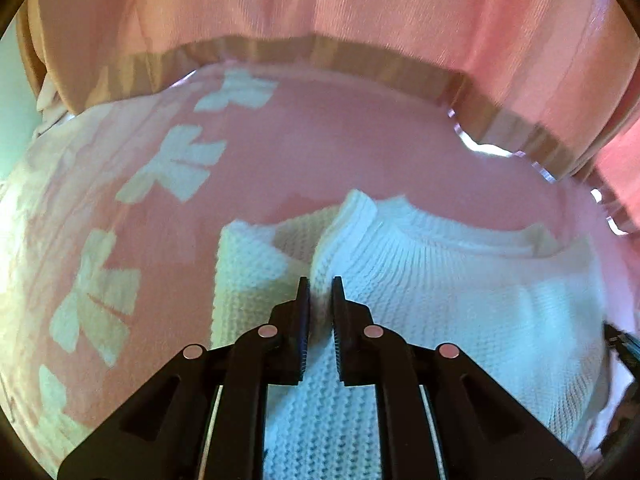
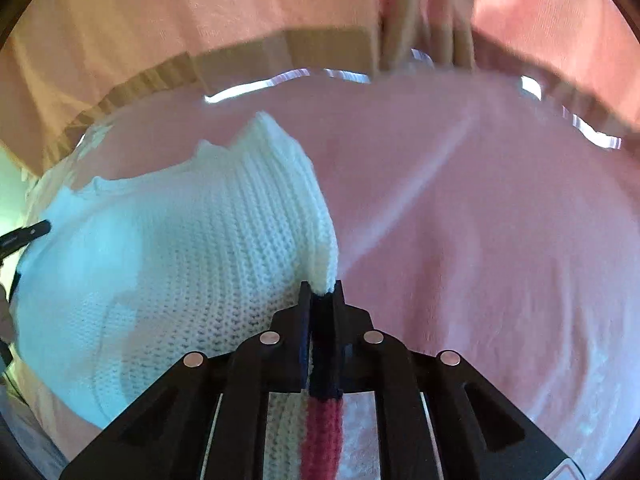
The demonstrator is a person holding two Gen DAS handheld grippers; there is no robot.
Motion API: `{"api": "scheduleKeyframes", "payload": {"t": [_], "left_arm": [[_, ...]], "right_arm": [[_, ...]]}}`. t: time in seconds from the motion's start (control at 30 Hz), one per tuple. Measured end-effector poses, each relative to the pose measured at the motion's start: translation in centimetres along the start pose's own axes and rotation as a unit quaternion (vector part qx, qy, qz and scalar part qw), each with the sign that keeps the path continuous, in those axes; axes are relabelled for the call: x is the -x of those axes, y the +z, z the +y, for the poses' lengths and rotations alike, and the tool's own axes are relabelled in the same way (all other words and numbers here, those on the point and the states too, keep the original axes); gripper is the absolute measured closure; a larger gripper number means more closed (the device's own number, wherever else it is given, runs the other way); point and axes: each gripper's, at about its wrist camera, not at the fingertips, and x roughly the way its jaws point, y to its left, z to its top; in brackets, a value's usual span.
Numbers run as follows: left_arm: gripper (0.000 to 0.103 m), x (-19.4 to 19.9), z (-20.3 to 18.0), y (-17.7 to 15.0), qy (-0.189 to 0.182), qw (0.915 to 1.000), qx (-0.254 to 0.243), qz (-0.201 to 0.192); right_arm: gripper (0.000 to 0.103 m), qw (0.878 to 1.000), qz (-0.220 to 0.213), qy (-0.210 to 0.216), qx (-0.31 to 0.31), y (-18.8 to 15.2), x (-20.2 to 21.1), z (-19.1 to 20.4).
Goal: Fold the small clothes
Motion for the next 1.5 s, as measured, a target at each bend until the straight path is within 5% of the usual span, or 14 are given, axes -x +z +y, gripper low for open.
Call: {"api": "scheduleKeyframes", "payload": {"t": [0.1, 0.17, 0.2, 0.33, 0.4, 0.47, 0.5, 0.67, 0.77, 0.83, 0.93, 1.07, 1.33, 1.5], "left_arm": [[0.084, 2.1, 0.3, 0.3, -0.021, 0.9994, 0.012, -0.026], [0.051, 3.0, 0.2, 0.7, -0.009, 0.9984, 0.01, -0.054], [0.048, 2.9, 0.2, 0.9, 0.0, 0.9982, 0.012, -0.059], [0.048, -0.6, 0.5, 1.6, -0.02, 0.9994, 0.027, -0.009], [0.065, -2.2, 0.9, 1.8, -0.036, 0.9984, 0.043, 0.005], [0.095, -3.1, 0.9, 2.1, -0.053, 0.9974, 0.047, 0.015], [0.095, -2.9, 0.8, 2.2, -0.055, 0.9973, 0.047, 0.009], [0.096, -1.2, 0.5, 3.2, -0.041, 0.997, 0.052, -0.04], [0.095, -3.4, 0.8, 3.0, -0.008, 0.9991, 0.04, -0.007], [0.093, -3.8, 0.0, 2.6, 0.014, 0.9996, 0.023, 0.001], [0.088, -0.8, -2.1, 2.3, 0.052, 0.9975, -0.023, -0.042], [0.055, 3.5, -4.2, 0.0, 0.095, 0.9879, -0.083, -0.09], [0.055, 6.0, -4.4, -6.1, 0.087, 0.9916, -0.069, -0.067], [0.055, 4.7, -4.0, -9.6, 0.095, 0.9925, -0.069, -0.035]], "right_arm": [[0.074, 0.998, -0.055, 0.014, -0.002, 0.3, 3.0, 0.5], [0.057, 0.998, -0.069, 0.011, -0.001, 0.8, 3.5, 0.8], [0.056, 0.998, -0.069, 0.011, 0.003, 1.3, 3.2, 1.0], [0.052, 0.999, -0.024, 0.024, 0.018, 3.0, -0.5, 1.4], [0.052, 0.999, 0.003, 0.026, 0.021, 3.2, -3.1, 1.7], [0.08, 0.999, 0.011, 0.038, 0.022, 3.2, -4.0, 1.7], [0.093, 0.998, 0.007, 0.055, 0.02, 3.3, -3.7, 1.9], [0.093, 0.993, -0.103, 0.04, 0.037, 4.5, 0.9, 2.7], [0.09, 1.0, 0.007, 0.013, 0.019, 4.0, -4.5, 0.9], [0.086, 1.0, -0.003, 0.006, 0.021, 3.9, -3.9, 0.8], [0.08, 0.996, -0.079, -0.006, 0.033, 4.0, 1.1, 1.9], [0.079, 0.994, -0.105, 0.019, 0.025, 1.4, 5.1, 2.2], [0.084, 0.997, -0.056, 0.047, 0.03, -6.9, 5.0, 5.8], [0.099, 1.0, -0.015, 0.002, 0.001, -9.7, 2.7, 3.4]]}}
